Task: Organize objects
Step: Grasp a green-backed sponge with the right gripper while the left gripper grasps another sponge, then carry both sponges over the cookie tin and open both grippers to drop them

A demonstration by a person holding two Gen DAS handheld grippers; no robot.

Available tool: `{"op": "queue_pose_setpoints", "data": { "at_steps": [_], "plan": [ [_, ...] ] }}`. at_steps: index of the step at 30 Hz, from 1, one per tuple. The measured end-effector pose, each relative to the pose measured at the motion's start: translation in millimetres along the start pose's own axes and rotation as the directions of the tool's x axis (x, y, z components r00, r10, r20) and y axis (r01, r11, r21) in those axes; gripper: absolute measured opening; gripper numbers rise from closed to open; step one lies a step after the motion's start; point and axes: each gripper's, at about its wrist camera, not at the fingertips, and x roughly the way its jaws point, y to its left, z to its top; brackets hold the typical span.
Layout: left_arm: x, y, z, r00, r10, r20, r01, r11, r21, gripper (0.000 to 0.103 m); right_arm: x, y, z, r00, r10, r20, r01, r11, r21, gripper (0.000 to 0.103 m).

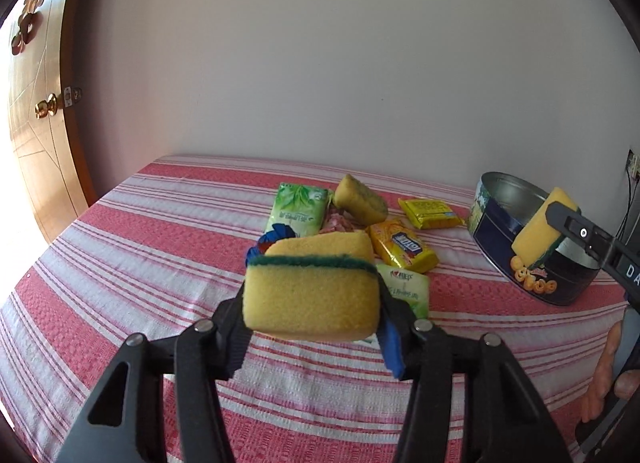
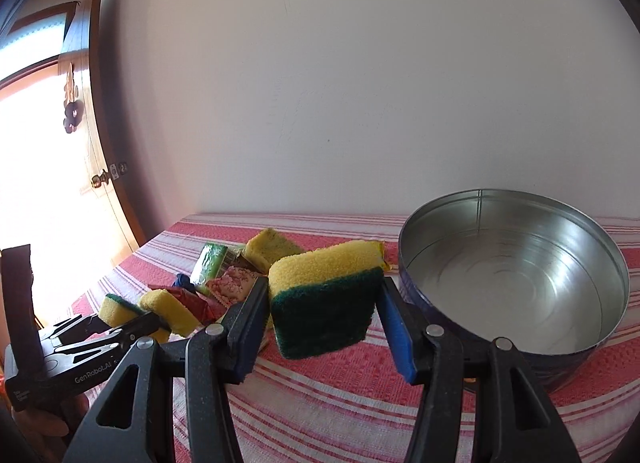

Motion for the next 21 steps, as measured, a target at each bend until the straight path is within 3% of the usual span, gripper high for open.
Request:
{"op": "queue_pose_setpoints", "data": {
  "at_steps": [4, 8, 10, 15, 21],
  "plan": [
    [-12, -7, 6, 0.999, -0.027, 0.041, 0.026, 0.999, 0.030, 0.054, -3, -10, 5, 1.000, -0.008, 0.009, 0.007, 0.999, 0.043, 0.056],
    [3, -8, 3, 0.999, -0.013, -0.031, 0.015, 0.999, 0.038, 0.054, 5, -11, 3, 0.996, 0.075, -0.045, -0.071, 0.994, 0.088, 0.056],
    [5, -5, 0, 0.999, -0.012, -0.040, 0.013, 1.000, 0.024, 0.054, 4, -4, 1, 0.997, 0.059, -0.043, -0.057, 0.997, 0.050, 0.056],
    [-10, 0, 5, 1.000, 0.016, 0.022, -0.017, 1.000, 0.025, 0.054, -2, -1, 3, 1.000, 0.027, -0.005, -0.027, 0.999, 0.017, 0.056],
    [-32, -12, 25, 0.994, -0.011, 0.107, 0.005, 0.998, 0.058, 0.054, -5, -15, 12, 1.000, 0.012, 0.026, -0.013, 0.998, 0.066, 0.056]
  ]
}}
